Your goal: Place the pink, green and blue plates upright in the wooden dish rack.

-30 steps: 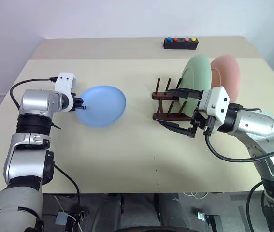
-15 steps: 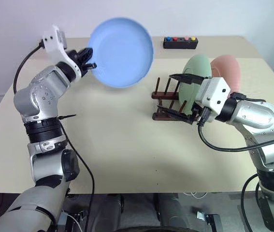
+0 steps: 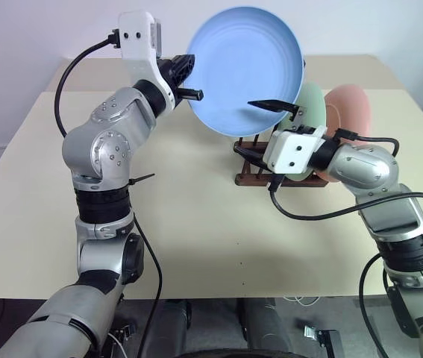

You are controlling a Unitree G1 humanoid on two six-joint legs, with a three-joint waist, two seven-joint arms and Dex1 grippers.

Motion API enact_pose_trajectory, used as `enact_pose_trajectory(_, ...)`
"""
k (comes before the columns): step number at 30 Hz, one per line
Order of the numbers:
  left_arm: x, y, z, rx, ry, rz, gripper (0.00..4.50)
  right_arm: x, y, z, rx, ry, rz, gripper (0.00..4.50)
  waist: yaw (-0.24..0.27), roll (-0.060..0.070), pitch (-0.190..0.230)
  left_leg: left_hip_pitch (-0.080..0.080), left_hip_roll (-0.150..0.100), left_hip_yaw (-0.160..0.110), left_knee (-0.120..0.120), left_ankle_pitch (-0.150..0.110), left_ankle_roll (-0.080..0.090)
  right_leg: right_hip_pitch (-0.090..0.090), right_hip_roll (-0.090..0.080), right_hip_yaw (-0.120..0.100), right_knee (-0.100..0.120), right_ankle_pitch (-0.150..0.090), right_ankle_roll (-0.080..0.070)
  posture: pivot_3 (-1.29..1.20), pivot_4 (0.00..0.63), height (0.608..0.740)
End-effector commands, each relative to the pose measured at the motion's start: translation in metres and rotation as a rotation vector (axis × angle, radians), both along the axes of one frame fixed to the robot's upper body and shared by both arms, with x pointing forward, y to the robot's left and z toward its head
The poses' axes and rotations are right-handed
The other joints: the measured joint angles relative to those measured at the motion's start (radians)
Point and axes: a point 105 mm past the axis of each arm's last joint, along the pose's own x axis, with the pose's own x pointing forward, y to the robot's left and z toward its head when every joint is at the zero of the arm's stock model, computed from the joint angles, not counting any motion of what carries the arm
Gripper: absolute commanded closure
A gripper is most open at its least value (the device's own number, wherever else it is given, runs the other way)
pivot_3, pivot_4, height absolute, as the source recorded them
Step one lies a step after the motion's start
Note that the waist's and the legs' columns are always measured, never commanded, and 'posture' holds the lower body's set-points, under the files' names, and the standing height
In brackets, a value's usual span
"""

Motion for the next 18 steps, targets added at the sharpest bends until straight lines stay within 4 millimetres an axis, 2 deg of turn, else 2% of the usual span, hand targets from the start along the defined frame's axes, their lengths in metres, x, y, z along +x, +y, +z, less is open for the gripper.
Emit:
enact_pose_trajectory(1, -0.0126, -0.0079, 0.0200, -0.012, -0.079, -0.023, 4.50, 0.0001, 0.0045, 0.0102, -0.039, -0.096, 0.007, 0.97, 0.001, 0.000, 0.000, 0.000, 0.000, 0.000, 0.000, 0.000, 0.000, 0.000, 0.000, 0.000, 0.000, 0.000, 0.000, 0.00, 0.150, 0.740)
enact_pose_trajectory(8, -0.0135, -0.0085, 0.0181, -0.001, -0.080, -0.018, 4.50, -0.0013, 0.0101, 0.0073, -0.079, -0.124, 0.026, 4.46, 0.000, 0.000, 0.000, 0.000, 0.000, 0.000, 0.000, 0.000, 0.000, 0.000, 0.000, 0.000, 0.000, 0.000, 0.000, 0.00, 0.150, 0.740)
enact_pose_trajectory(13, -0.0146, -0.0107, 0.0186, -0.013, -0.080, -0.030, 4.50, -0.0019, 0.0113, 0.0050, -0.093, -0.128, 0.028, 4.46, 0.001, 0.000, 0.000, 0.000, 0.000, 0.000, 0.000, 0.000, 0.000, 0.000, 0.000, 0.000, 0.000, 0.000, 0.000, 0.00, 0.150, 0.740)
enact_pose_trajectory(18, -0.0162, -0.0100, 0.0221, -0.095, -0.068, -0.072, 4.50, -0.0022, 0.0107, 0.0079, -0.090, -0.159, 0.018, 4.46, 0.001, 0.000, 0.000, 0.000, 0.000, 0.000, 0.000, 0.000, 0.000, 0.000, 0.000, 0.000, 0.000, 0.000, 0.000, 0.00, 0.150, 0.740)
